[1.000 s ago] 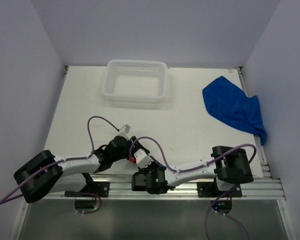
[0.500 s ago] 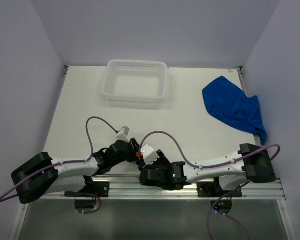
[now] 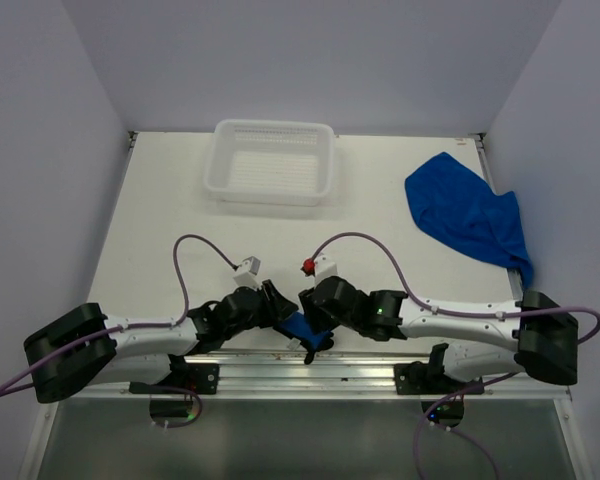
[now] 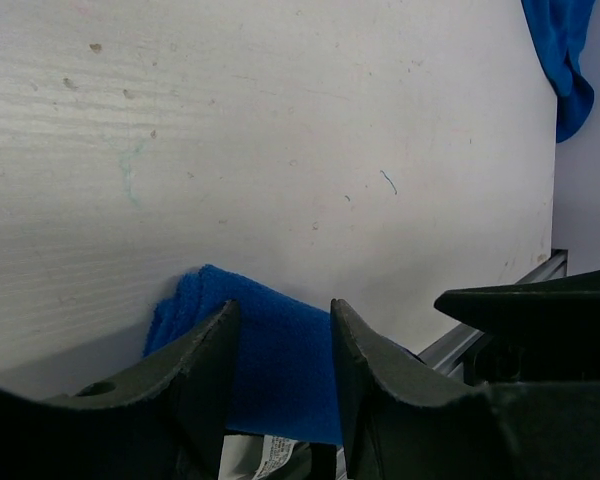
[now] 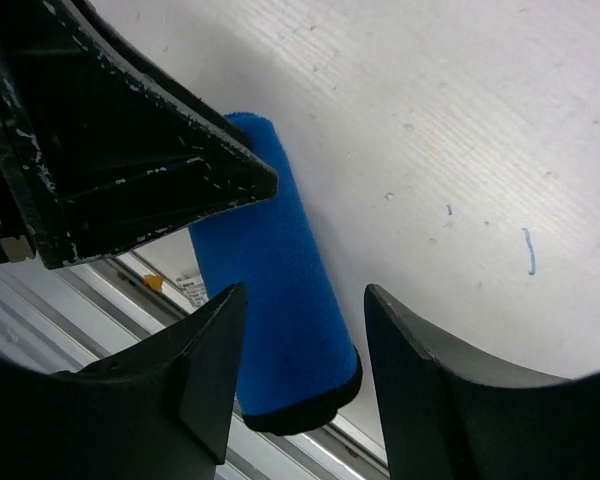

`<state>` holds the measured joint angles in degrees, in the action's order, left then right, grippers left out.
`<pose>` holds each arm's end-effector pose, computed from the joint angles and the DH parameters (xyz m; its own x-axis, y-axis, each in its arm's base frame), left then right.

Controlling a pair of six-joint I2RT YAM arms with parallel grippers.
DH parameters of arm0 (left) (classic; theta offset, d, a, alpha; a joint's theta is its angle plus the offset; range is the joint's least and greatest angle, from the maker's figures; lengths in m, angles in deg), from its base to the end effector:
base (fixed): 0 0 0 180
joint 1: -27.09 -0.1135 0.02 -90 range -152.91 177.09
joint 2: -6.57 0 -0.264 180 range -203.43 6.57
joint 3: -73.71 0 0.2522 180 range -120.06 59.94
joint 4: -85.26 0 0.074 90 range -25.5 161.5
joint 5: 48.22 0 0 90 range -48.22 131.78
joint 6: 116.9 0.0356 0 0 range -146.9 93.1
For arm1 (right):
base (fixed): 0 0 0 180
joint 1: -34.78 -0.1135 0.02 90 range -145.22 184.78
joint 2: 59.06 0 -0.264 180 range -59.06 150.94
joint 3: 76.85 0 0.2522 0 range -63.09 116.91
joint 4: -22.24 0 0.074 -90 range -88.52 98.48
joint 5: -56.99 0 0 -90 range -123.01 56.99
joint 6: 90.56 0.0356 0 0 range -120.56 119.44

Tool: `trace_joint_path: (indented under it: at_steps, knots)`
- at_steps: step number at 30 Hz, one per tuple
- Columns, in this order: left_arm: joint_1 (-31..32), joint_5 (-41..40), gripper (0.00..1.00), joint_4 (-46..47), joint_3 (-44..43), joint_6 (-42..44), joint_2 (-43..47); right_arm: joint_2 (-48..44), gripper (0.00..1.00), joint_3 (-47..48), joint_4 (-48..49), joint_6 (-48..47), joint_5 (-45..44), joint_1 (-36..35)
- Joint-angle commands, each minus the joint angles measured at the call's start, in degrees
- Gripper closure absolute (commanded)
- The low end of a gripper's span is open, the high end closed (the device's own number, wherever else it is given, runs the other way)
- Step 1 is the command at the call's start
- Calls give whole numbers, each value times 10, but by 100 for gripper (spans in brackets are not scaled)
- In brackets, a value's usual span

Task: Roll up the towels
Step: Roll the towel

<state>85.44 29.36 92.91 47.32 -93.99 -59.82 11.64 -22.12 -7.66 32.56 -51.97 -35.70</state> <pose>0.1111 -0.1657 0.1351 -0.7873 -0.4372 -0.4349 0.0279 0.6793 -0.7334 0.0945 0.2319 0.2160 -0.6466 -0.2774 -0.7106 -0.5522 0.8129 0.1851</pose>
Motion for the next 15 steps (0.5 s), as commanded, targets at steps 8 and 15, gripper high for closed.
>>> trace_joint_path:
  at_steps: [8, 15]
  knots:
    - [11, -24, 54, -29, 13, -3, -6, 97, 43, -40, 116, -1, 110, 9]
    - [11, -30, 54, -44, 13, 0, 5, 153, 39, -54, 107, -2, 57, 8]
